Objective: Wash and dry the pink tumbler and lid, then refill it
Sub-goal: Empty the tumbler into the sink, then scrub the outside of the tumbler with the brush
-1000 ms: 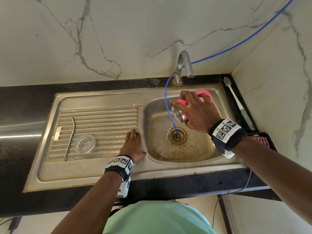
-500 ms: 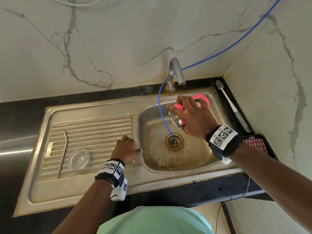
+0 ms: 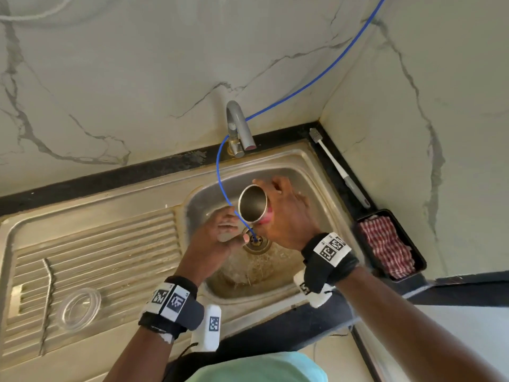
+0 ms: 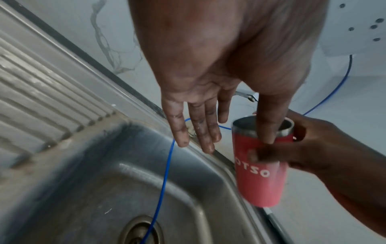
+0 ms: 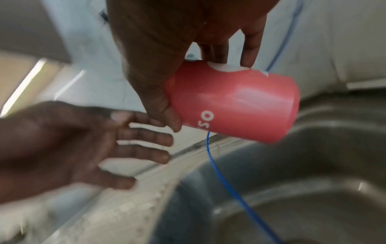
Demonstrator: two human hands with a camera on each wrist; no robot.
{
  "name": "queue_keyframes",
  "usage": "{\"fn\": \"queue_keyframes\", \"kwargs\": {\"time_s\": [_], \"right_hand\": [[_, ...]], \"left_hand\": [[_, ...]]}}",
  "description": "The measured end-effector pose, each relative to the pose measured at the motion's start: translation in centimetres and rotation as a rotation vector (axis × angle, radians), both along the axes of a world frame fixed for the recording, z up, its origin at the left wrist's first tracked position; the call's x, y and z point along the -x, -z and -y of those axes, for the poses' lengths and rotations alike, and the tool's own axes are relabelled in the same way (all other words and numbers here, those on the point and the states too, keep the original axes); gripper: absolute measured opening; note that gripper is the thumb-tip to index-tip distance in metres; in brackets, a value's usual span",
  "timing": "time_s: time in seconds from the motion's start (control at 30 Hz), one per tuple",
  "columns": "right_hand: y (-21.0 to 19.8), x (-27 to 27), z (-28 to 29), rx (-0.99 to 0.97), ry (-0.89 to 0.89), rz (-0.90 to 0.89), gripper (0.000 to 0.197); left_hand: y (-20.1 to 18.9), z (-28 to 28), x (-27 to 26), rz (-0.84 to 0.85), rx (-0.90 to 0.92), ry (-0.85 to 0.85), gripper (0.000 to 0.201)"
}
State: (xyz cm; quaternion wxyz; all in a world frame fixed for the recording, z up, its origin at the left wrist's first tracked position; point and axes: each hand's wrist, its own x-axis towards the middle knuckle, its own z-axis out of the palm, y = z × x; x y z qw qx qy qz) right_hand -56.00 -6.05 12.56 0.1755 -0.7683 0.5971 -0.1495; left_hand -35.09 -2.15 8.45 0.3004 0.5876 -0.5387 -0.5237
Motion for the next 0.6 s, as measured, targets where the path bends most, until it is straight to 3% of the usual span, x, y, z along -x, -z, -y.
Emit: {"fn": "queue_keyframes", "kwargs": {"time_s": [0.1, 0.2, 0.27, 0.4, 0.5, 0.6], "right_hand": [[0.2, 0.3, -0.3, -0.233, 0.207, 0.545, 0.08], [0.9, 0.2, -1.0, -0.44, 0.253, 0.865, 0.06], [1.3, -0.1, -1.5, -0.49, 0.239, 0.885, 0.057], [1.7, -0.5, -2.0, -0.541, 0.262, 0.917, 0.069], [1.7, 0.1, -1.9, -0.616, 0.221, 0.931, 0.073], [1.8, 2.4, -0.1, -0.469, 0.251, 0.713, 0.069]], "left_hand": [[-0.6, -0.2, 0.9, -0.089, 0.016, 0.005, 0.092], [-2.0, -0.4, 1.9, -0.166, -0.012, 0.039, 0.08], [-2.9, -0.5, 2.6, -0.186, -0.013, 0.042, 0.068], [-3.7, -0.4, 3.5, -0.206, -0.038, 0.008, 0.056], [-3.4, -0.7, 3.2, -0.194, -0.064, -0.026, 0.064], [-2.8, -1.0, 2.3, -0.214, -0.076, -0.116, 0.078]]}}
